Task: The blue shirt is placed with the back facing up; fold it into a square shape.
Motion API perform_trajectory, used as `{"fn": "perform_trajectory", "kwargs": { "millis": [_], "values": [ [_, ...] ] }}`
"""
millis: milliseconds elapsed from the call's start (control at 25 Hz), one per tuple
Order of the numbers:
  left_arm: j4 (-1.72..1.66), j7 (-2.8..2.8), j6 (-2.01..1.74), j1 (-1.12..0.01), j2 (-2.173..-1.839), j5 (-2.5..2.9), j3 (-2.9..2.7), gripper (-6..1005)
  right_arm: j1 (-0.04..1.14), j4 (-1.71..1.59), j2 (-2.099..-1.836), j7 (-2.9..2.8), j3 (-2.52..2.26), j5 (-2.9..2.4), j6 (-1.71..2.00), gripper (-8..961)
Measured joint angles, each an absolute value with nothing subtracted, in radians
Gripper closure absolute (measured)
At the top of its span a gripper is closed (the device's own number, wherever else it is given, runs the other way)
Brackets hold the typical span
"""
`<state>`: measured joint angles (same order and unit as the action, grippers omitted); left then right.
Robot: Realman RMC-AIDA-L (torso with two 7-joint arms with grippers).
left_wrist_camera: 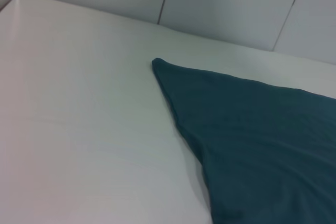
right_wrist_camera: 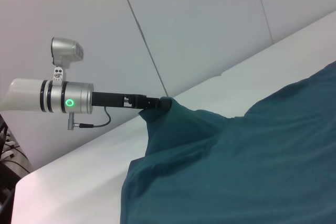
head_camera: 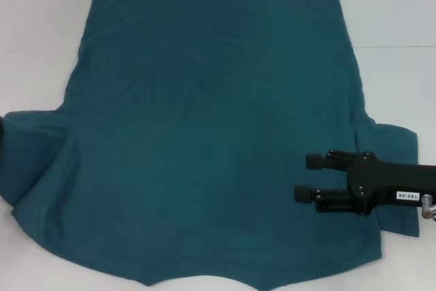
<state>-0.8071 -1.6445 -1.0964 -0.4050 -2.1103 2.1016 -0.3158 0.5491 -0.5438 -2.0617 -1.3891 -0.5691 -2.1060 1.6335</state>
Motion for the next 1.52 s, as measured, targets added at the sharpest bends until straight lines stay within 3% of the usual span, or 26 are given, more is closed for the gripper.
{"fn": "perform_trajectory", "kwargs": {
  "millis": [1000, 1520],
  "values": [
    [-0.834, -1.644, -1.030, -0.446, -2.114, 2.122, -0.344, 997, 0.549, -0.543, -2.062, -1.390, -0.563, -2.105, 1.631, 61],
    [-0.836, -1.697, -1.173, -0.428, -2.123, 2.128, -0.344, 997, 0.549, -0.543, -2.066, -1.390, -0.563, -2.104, 1.631, 62]
  ]
}}
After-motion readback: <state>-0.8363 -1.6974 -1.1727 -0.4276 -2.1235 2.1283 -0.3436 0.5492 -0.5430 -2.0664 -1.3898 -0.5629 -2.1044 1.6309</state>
